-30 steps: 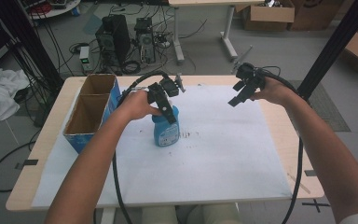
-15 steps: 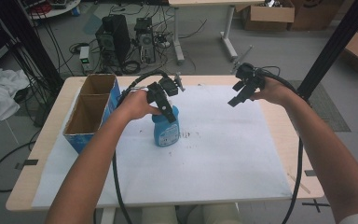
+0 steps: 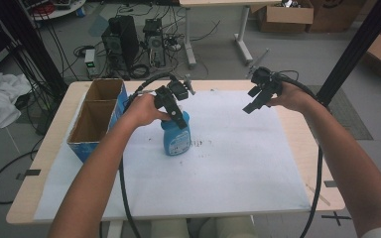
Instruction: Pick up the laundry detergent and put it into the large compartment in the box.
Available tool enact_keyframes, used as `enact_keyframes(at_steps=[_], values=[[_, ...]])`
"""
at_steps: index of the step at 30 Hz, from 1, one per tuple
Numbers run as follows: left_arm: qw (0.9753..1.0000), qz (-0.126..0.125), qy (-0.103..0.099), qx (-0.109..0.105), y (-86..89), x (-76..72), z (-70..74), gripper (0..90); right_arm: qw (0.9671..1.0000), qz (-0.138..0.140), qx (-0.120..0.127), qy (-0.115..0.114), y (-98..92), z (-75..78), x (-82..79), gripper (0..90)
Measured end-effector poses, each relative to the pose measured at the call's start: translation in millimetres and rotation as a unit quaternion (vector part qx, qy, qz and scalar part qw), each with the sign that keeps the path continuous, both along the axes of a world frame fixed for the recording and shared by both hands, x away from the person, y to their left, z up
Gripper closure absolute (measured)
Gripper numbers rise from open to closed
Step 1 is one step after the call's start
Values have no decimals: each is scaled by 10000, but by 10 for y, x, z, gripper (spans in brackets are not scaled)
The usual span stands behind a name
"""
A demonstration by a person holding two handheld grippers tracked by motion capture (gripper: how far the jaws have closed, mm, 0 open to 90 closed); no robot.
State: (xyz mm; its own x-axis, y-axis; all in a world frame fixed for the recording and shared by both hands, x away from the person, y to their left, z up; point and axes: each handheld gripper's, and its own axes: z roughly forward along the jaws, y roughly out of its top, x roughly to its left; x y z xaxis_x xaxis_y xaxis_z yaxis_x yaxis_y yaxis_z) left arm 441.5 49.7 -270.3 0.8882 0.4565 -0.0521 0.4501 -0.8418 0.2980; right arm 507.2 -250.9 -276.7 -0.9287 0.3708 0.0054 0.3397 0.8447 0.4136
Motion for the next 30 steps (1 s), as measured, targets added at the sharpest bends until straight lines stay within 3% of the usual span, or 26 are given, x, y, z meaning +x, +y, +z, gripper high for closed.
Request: enact_keyframes(at_steps=[11, 16, 17, 20, 21, 22, 26, 28, 29, 30], values=[[9992, 389, -68, -64, 102, -104, 354, 380, 10000, 27, -2, -2, 16, 18, -32, 178], [9973, 729, -61, -62, 154, -206, 661, 380, 10000, 36, 5, -3, 27, 30, -55, 179], [9973, 729, -61, -62, 154, -206, 661, 380, 10000, 36, 5, -3, 27, 30, -55, 179], [9955, 930, -156, -98, 205, -273, 894, 380, 10000, 59, 14, -7, 46, 37, -69, 180], [9955, 930, -156, -98, 205, -273, 894, 380, 10000, 74, 21, -13, 52, 37, -72, 180], [9942, 1045, -192, -140, 238, -301, 1001, 380, 10000, 86, 19, -13, 56, 39, -75, 180], [9907, 1318, -272, -219, 325, -341, 1205, 380, 9999, 118, 21, -16, 65, 47, -90, 181], [9882, 1475, -309, -264, 371, -354, 1294, 380, 9999, 108, 25, -12, 63, 55, -99, 181], [9882, 1475, -309, -264, 371, -354, 1294, 380, 9999, 108, 25, -12, 63, 55, -99, 181], [9859, 1612, -340, -292, 414, -363, 1370, 380, 9999, 108, 28, -18, 61, 58, -101, 181]])
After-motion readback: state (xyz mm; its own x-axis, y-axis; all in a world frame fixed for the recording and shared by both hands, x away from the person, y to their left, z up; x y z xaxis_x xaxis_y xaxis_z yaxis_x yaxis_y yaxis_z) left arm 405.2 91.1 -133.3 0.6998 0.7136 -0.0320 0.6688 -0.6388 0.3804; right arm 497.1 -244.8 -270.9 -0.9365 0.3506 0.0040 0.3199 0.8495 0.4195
